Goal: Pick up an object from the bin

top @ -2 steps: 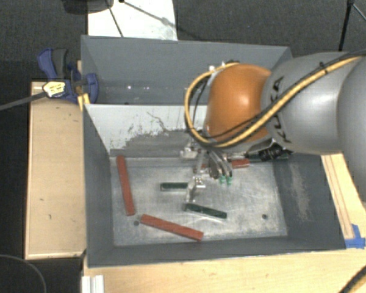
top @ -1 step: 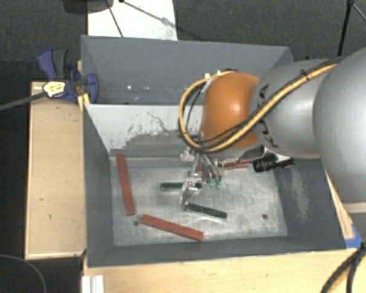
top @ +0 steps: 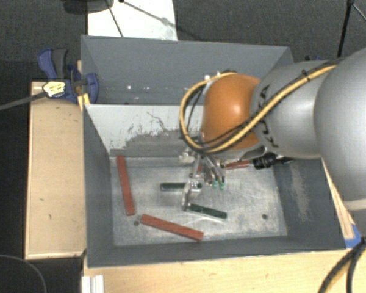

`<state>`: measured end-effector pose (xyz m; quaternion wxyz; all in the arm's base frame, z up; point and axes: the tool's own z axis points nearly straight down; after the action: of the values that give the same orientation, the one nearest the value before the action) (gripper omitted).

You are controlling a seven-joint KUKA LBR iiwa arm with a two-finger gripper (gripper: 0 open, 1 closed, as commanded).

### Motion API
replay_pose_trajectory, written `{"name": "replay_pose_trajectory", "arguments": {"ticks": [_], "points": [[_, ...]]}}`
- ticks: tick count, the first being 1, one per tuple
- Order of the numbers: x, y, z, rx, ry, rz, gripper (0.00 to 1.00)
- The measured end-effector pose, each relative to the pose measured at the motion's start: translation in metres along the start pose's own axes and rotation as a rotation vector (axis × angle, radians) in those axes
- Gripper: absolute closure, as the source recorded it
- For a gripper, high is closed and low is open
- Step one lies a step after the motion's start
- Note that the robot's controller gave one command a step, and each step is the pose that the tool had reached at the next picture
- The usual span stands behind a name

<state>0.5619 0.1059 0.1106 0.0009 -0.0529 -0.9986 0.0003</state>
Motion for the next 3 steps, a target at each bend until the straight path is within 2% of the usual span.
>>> {"name": "replay_pose_trajectory", "arguments": {"ticks": [1, 2, 3], "points": [[0.003, 0.006, 0.025, -0.003, -0.006, 0.152, 0.0], [-0.001, 0.002, 0.036, -0.007, -0.006, 0.076, 1.0], [-0.001, 0.002, 0.036, -0.007, -0.006, 0.077, 1.0]]}}
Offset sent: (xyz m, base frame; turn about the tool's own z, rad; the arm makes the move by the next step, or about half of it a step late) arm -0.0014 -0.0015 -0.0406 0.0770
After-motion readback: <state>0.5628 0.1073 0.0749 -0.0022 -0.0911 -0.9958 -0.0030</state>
